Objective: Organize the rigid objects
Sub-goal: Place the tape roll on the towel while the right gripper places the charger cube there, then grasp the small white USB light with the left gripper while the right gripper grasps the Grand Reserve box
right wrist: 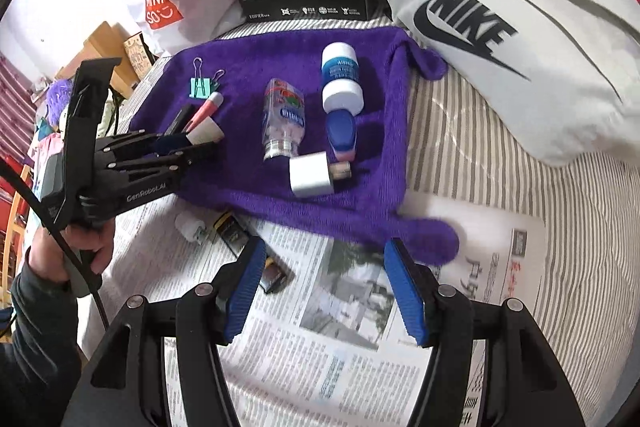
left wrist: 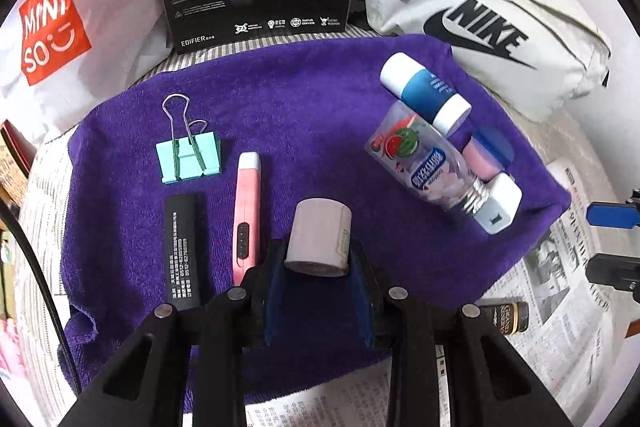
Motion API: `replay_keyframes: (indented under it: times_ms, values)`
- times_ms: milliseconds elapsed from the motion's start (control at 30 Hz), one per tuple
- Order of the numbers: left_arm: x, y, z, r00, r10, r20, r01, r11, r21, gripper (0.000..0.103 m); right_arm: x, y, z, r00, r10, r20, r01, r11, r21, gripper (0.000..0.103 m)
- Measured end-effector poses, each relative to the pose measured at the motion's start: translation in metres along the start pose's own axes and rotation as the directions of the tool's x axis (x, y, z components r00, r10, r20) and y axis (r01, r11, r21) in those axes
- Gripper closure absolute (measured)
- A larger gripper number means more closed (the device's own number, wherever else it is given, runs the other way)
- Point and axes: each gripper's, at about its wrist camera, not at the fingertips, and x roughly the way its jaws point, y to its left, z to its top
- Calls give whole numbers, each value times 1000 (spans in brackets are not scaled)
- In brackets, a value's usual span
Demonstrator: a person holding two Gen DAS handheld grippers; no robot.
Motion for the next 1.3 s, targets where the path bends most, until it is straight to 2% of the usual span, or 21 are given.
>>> replay_keyframes:
  times_ms: [133,200,267,367,533,600,667,800,933,1067,1300]
  values:
    - [-3,-1,-1,1000,3,-19,-3,1000,-16,73,-4,-3,-12,1000,9,-4,-9,1000,10,42]
    - [-6,1,-3,999,-7,-32,6,999,-33,69,-7,-3,-19,1000,9,-7,-9,1000,14,42]
    - [-8,0,-5,999,13,-35,-14,999,-32,64,-10,-4,-25,1000,6,-6,-6,1000,16,42]
    - [-18,-2,-7,999,30,-26,-31,999,-31,63,-17,-4,-34,1000,12,3,-12,1000,24,42]
    - [-52,-11,-20,999,31,26,-30,999,-13,59,-27,-8,-50,999,27,23,-28,998,51,41]
    - [-65,-21,-29,999,15,50,-15,1000,3,54,-29,-10,-56,999,30,27,-31,997,66,41]
    - [-72,-29,-40,997,-20,68,20,1000,9,45,-31,-12,-64,999,33,28,-35,996,84,41]
    - [-68,-44,-56,997,-25,78,23,999,22,45,-32,-12,-76,999,38,25,-40,994,99,41]
    - [-49,-51,-65,999,-27,27,27,999,24,45,-33,-8,-86,999,40,15,-42,994,98,41]
    - [-36,-55,-67,1000,8,27,-9,1000,23,45,-33,-5,-91,999,42,6,-43,995,89,40]
    - [-22,-51,-65,1000,17,14,-17,1000,-3,45,-29,-9,-95,999,41,-7,-40,995,96,40]
